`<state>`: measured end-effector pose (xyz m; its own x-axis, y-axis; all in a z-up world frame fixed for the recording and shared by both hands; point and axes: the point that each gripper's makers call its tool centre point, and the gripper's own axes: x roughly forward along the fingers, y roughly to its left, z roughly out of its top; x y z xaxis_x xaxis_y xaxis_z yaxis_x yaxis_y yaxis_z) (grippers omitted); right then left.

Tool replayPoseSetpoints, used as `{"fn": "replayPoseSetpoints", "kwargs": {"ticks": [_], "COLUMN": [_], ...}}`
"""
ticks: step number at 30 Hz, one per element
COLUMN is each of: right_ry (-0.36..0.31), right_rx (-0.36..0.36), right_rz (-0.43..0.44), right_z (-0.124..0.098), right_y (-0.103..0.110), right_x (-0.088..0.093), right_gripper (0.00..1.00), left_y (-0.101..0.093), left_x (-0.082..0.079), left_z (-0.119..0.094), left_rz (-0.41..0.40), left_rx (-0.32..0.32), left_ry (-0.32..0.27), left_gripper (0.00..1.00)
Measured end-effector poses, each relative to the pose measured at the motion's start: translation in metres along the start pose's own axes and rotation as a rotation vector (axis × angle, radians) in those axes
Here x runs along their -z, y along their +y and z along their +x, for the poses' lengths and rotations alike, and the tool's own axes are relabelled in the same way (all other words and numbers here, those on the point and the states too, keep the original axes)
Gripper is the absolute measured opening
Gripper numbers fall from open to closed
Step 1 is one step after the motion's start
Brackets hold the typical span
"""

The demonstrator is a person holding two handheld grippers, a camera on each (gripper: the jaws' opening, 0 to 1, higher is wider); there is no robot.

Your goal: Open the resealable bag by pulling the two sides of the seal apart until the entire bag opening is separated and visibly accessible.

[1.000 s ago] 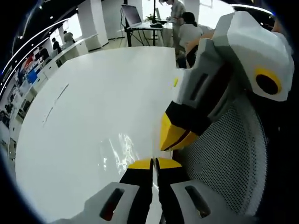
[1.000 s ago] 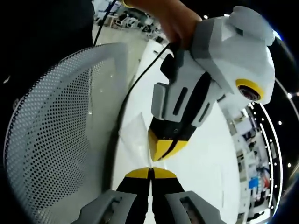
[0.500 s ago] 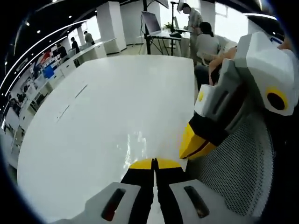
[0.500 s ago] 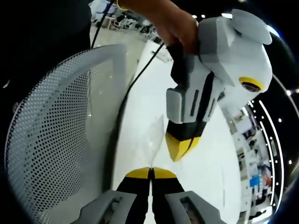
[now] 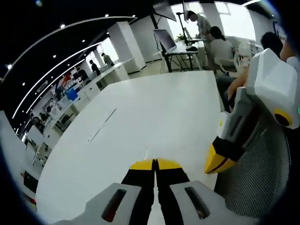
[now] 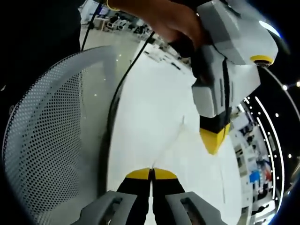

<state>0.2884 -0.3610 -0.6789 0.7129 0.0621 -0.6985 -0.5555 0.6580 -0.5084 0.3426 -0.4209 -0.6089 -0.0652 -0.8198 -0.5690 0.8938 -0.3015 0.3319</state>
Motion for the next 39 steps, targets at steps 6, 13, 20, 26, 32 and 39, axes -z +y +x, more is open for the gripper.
{"fn": "replayPoseSetpoints", "kwargs": {"ticks": [6, 13, 20, 26, 32, 39], "right_ry": [-0.014, -0.059, -0.149, -0.202, -0.200, -0.169], "right_rx": [0.040, 0.132, 0.189, 0.189, 0.191, 0.202], "right_rz": [0.033, 0.178, 0.330, 0.474, 0.566, 0.658], "right_z": [-0.002, -0.003, -0.008, -0.012, -0.020, -0.033], "right_y": [-0.013, -0.048, -0.076, -0.076, -0.064, -0.050], "right_x": [-0.001, -0.003, -0.014, -0.009, 0.003, 0.023], "right_gripper": [0.00, 0.00, 0.00, 0.03, 0.06, 0.09], "left_y": [0.016, 0.024, 0.036, 0.029, 0.011, -0.014], "left_x": [-0.016, -0.031, -0.025, 0.002, 0.022, 0.056], "left_z": [-0.004, -0.001, 0.011, 0.032, 0.047, 0.068], "left_rz": [0.021, 0.126, 0.156, 0.138, 0.167, 0.220], "left_rx": [-0.090, -0.123, -0.124, -0.100, -0.067, -0.023], "left_ry": [-0.064, -0.101, -0.077, -0.036, 0.003, 0.058], "left_gripper": [0.00, 0.00, 0.00, 0.00, 0.00, 0.00]}}
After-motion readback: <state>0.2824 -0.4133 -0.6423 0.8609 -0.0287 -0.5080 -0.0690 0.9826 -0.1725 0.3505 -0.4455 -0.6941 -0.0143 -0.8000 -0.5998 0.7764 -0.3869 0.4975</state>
